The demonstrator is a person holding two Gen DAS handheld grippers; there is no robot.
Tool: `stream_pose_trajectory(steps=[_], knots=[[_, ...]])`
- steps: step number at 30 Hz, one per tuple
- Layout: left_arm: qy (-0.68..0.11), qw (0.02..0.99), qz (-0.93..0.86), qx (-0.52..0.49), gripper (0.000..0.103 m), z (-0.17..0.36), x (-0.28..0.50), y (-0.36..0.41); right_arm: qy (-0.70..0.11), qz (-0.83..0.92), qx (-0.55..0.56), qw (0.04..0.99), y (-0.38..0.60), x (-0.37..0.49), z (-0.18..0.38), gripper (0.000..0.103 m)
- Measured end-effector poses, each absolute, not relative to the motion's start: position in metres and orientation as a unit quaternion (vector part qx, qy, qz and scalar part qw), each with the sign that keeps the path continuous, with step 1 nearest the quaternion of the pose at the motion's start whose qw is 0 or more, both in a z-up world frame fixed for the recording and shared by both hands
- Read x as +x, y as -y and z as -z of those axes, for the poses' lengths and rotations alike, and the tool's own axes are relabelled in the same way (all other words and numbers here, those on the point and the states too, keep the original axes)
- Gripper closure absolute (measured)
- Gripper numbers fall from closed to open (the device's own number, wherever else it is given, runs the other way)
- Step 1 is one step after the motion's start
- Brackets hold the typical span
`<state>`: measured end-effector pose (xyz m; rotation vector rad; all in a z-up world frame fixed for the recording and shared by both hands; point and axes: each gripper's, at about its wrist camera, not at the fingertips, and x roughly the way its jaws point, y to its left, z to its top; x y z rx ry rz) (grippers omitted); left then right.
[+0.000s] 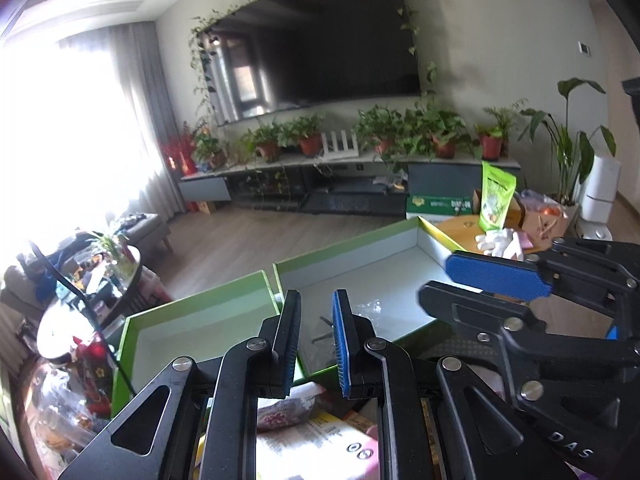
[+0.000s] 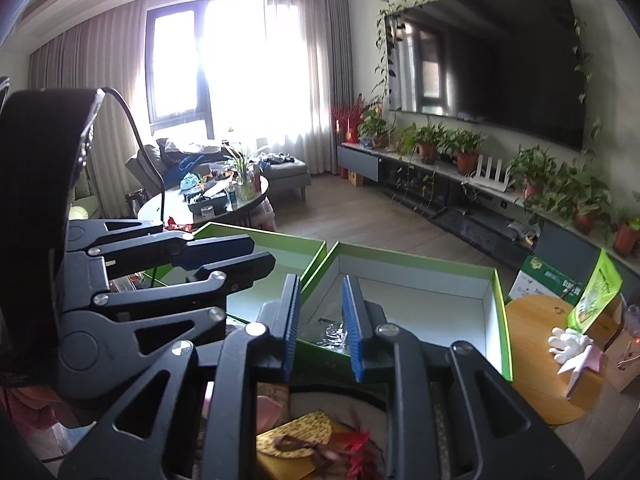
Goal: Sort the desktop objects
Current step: 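Move both grippers back over the cluttered pile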
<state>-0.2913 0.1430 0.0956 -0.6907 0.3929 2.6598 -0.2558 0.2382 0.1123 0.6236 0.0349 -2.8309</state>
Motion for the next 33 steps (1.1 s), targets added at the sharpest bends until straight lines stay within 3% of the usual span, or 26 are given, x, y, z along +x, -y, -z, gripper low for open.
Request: stream_pose_trajectory(steps=[20,33], knots=[[-0.09,0.157,-0.971,-0.157,0.088,-0.152,-0.195,-0.091,-0.017,0.982,0.151,0.114,-0.201,-0.145,-0.15,0.08],[-0.083,0.159,-0.973,-0.145,0.088,-0.154,-0.147,-0.079,-0.023,0.983,0.139,0.114,-0.184,-0.097,-0.157,0.08]])
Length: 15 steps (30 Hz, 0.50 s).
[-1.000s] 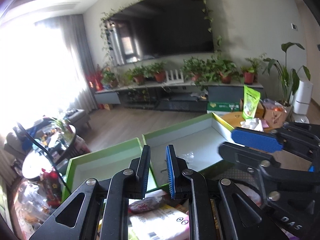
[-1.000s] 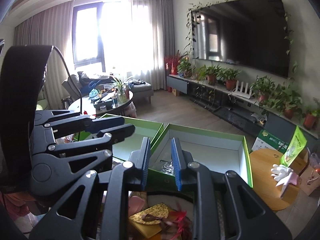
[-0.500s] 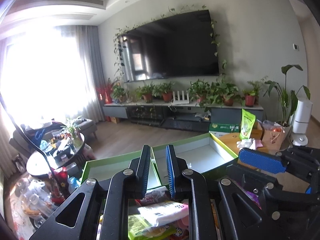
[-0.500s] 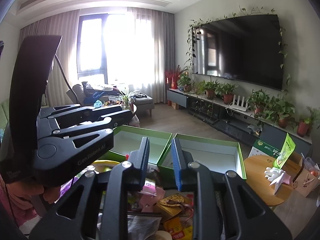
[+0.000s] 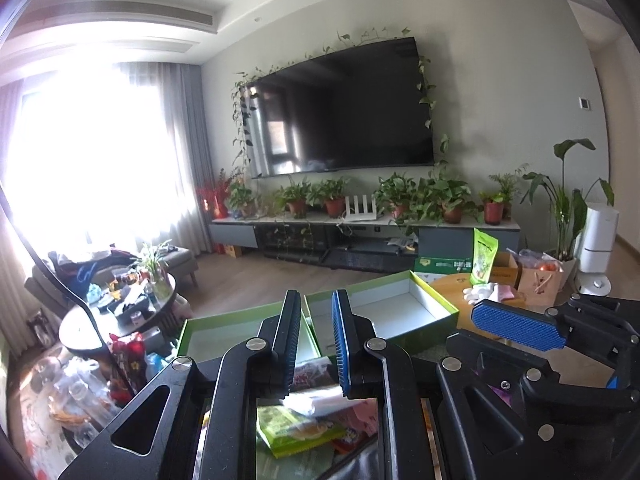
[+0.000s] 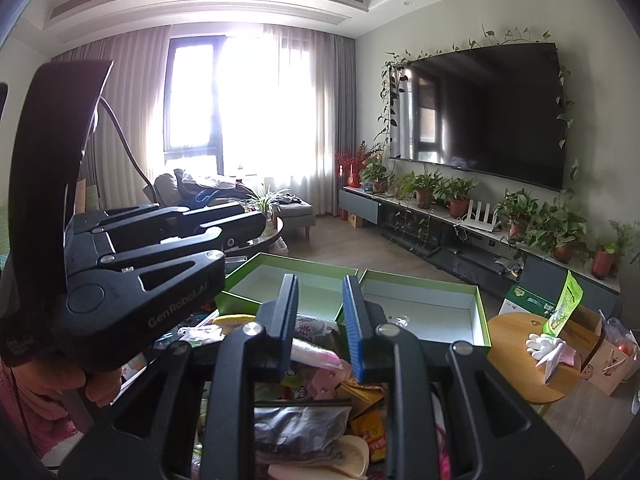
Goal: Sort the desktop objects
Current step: 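Move both grippers back over the cluttered pile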
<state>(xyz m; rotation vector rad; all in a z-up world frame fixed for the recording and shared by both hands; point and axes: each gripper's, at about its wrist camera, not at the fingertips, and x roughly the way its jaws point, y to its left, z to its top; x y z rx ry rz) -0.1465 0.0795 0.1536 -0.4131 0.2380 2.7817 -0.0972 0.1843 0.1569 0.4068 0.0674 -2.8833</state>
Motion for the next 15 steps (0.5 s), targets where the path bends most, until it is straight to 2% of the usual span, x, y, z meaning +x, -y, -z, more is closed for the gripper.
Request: stream_pose_trajectory(steps=[12,15], knots=[[-0.076,0.158,-0.974,-0.145,0.088,-0.144,-0.114,-0.071,-0.02,0.984,0.135,0.116,-0.177,-0.063,-0.151,0.077],[-0.072,0.156,-0.975,-0.145,0.079,-0.142,-0.107,-0.068,-0.021,0.984,0.133,0.117,-0.173,-0.054,-0.149,0.077]])
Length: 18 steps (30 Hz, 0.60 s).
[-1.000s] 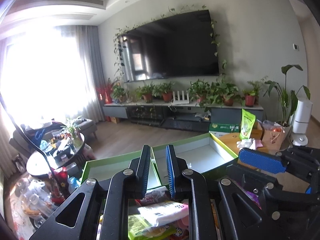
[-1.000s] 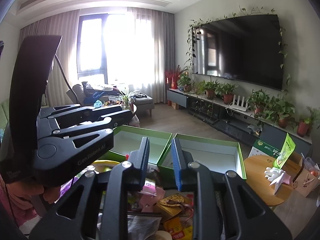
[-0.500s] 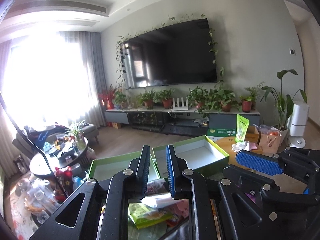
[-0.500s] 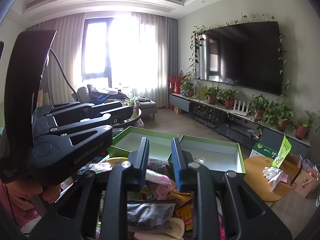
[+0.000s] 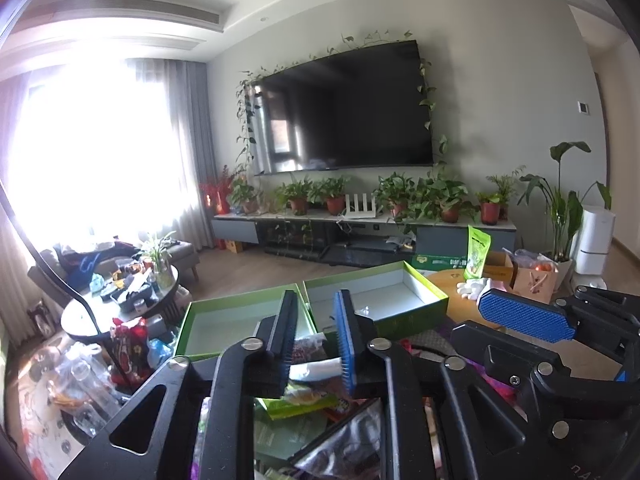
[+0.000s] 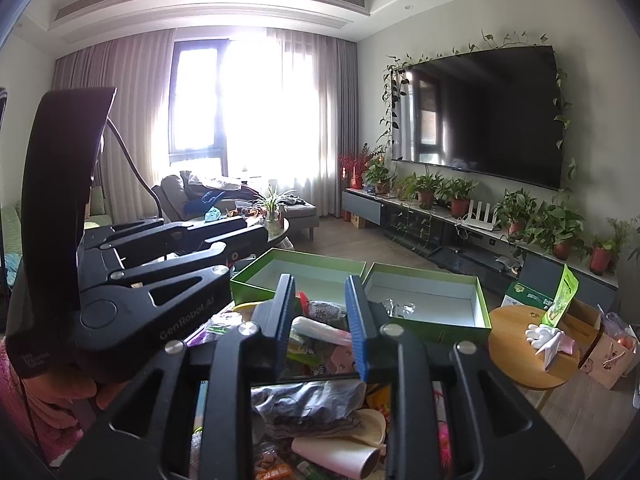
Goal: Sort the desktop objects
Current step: 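Move both grippers back over the cluttered pile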
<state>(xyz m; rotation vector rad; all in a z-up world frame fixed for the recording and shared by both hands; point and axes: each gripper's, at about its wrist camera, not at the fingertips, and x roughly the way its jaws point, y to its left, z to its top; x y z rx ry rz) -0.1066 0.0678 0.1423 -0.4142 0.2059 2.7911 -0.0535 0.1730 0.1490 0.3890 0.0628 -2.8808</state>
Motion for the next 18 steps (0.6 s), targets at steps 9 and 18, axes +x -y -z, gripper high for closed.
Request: stream_pose_trajectory(steps=[9,18], knots=[[-0.067,0.15,-0.976,-0.141,0.071,-0.136,-0.088,-0.058,-0.016,0.983,0.138,0.119,-0.167,-0.038,-0.142,0.073],[-0.061,0.143,-0.977,-0.145,0.068,-0.126,-0.071,-0.048,-0.011,0.983,0.142,0.116,-0.163,-0.023,-0.136,0.072]])
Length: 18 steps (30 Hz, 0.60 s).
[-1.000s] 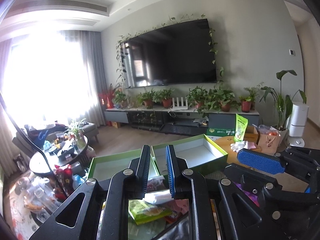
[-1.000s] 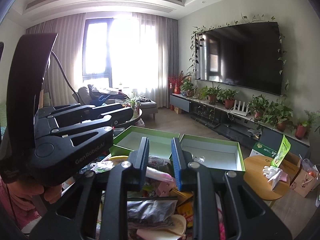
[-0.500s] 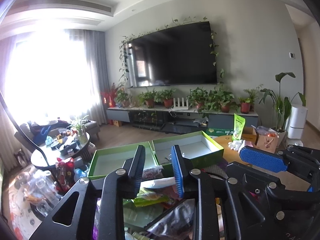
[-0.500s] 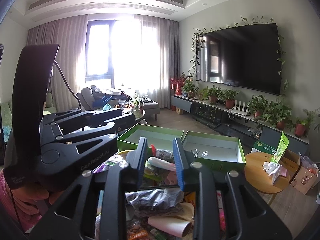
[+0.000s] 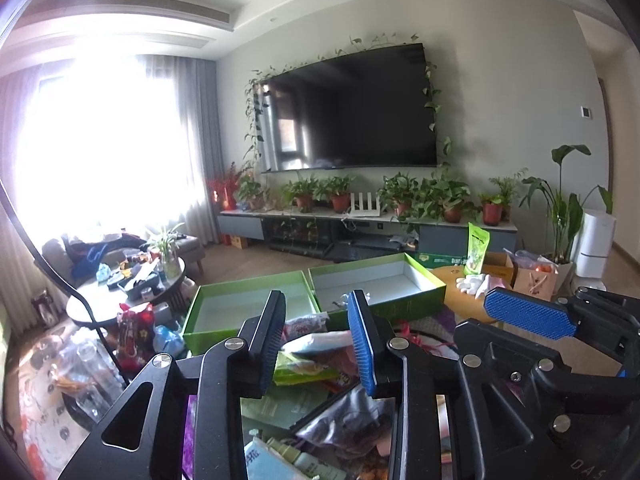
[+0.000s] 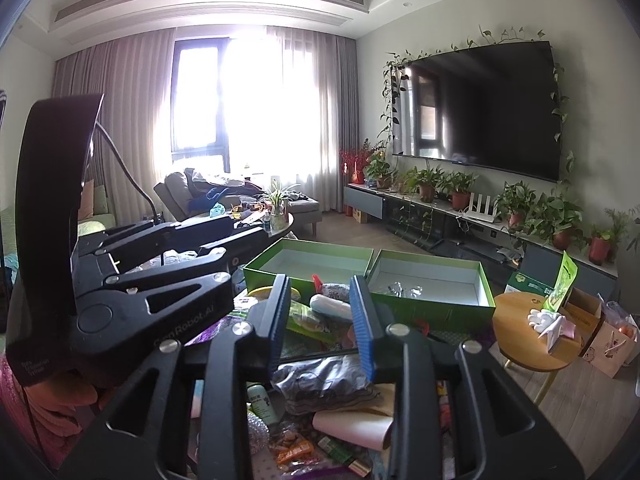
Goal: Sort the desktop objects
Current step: 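Move both grippers back over the cluttered pile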
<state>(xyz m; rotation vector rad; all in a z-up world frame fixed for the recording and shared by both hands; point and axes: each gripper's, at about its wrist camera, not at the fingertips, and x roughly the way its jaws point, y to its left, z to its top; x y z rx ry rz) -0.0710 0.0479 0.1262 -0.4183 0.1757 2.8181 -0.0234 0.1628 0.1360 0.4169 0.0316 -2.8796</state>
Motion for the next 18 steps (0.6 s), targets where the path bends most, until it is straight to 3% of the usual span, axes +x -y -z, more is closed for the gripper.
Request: stream_pose_trajectory(steps=[3,5,18], knots=[[-0.056,0.135,-0.979,-0.142,0.048,-0.124,-0.064,-0.041,-0.01,0.983,0.144,0.115,-0.16,-0.017,-0.132,0.067],[-0.056,0.127,-0.981,-0.135,0.045,-0.121,-0.059,-0.037,-0.011,0.983,0.145,0.116,-0.157,-0.012,-0.13,0.066],[-0.049,0.122,-0.978,-0.164,0.045,-0.088,-0.043,-0.011,0.002,0.975,0.181,0.129,-0.145,0.001,-0.101,0.066]])
